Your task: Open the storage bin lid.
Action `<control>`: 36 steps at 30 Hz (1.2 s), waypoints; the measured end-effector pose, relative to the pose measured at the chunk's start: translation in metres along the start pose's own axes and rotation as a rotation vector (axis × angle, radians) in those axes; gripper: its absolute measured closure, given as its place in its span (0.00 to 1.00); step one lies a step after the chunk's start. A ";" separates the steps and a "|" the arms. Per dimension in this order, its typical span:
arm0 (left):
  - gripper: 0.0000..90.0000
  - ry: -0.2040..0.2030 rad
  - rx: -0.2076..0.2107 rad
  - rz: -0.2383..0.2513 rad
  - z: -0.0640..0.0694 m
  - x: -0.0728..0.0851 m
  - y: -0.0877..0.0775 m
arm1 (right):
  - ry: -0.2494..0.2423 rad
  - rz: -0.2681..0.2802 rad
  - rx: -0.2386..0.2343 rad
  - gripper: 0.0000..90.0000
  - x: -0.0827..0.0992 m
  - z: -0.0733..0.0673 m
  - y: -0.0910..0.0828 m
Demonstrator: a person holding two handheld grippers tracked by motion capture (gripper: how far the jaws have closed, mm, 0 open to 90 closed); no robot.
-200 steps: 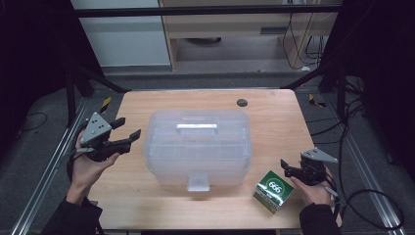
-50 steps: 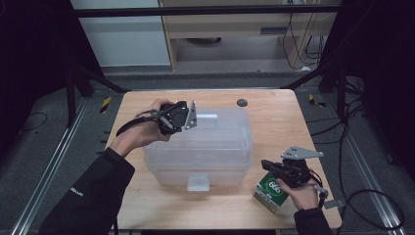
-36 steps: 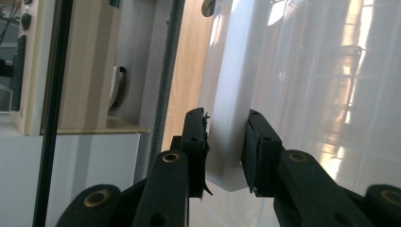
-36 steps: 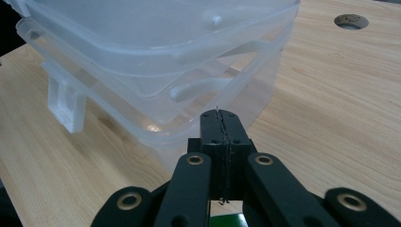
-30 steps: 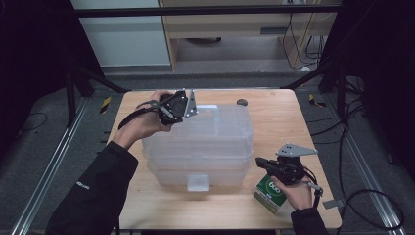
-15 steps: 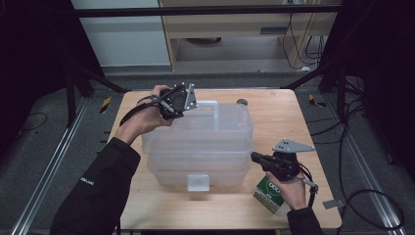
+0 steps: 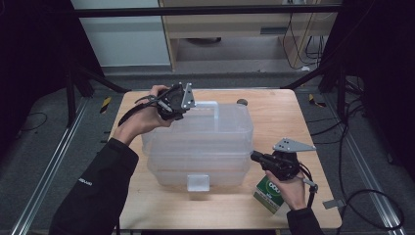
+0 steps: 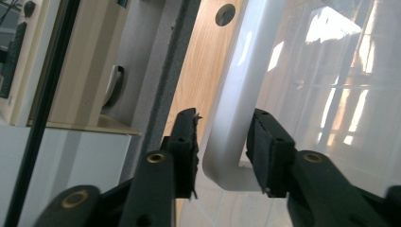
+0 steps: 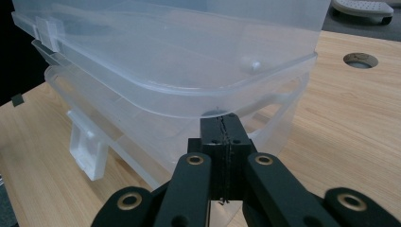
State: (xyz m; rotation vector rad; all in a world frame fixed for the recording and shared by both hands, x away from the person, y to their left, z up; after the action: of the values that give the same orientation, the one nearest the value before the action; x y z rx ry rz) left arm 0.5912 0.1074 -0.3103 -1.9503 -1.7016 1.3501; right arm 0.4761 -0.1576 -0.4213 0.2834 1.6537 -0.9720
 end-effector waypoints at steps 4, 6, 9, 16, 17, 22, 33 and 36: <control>0.61 -0.063 0.020 0.041 0.001 0.003 -0.007 | 0.000 -0.003 0.002 1.00 0.000 0.000 0.000; 0.58 -0.089 0.030 0.064 0.001 0.005 -0.014 | 0.000 -0.004 0.002 1.00 0.000 0.000 0.000; 0.56 -0.129 0.036 0.102 0.002 0.010 -0.024 | 0.000 -0.005 0.001 1.00 0.000 0.000 0.000; 0.56 -0.238 0.023 0.165 -0.002 0.033 -0.042 | -0.001 -0.009 0.004 1.00 0.000 0.000 0.000; 0.56 -0.252 0.022 0.175 -0.001 0.037 -0.045 | 0.000 -0.009 0.004 1.00 0.000 0.000 0.000; 0.57 -0.335 0.028 0.235 0.000 0.051 -0.055 | -0.002 -0.009 0.006 1.00 0.000 0.000 0.000; 0.64 -0.543 -0.026 0.342 -0.004 0.096 -0.079 | -0.002 -0.013 0.007 1.00 0.000 -0.001 0.000; 0.67 -0.593 -0.055 0.378 -0.005 0.108 -0.083 | -0.002 -0.014 0.007 1.00 0.000 -0.001 0.000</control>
State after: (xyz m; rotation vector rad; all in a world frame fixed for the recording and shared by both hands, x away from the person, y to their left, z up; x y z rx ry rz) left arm 0.5294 0.2286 -0.3036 -2.1151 -1.6407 2.2193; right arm 0.4760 -0.1569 -0.4215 0.2757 1.6525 -0.9880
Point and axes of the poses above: each handheld gripper's, and its own axes: y roughly forward along the jaws, x roughly out of its underside, z roughly to its right, the point moved 6 cm from there along y, roughly forward along the jaws, and after that the axes turned 9 degrees about -y, right-handed, at the moved point
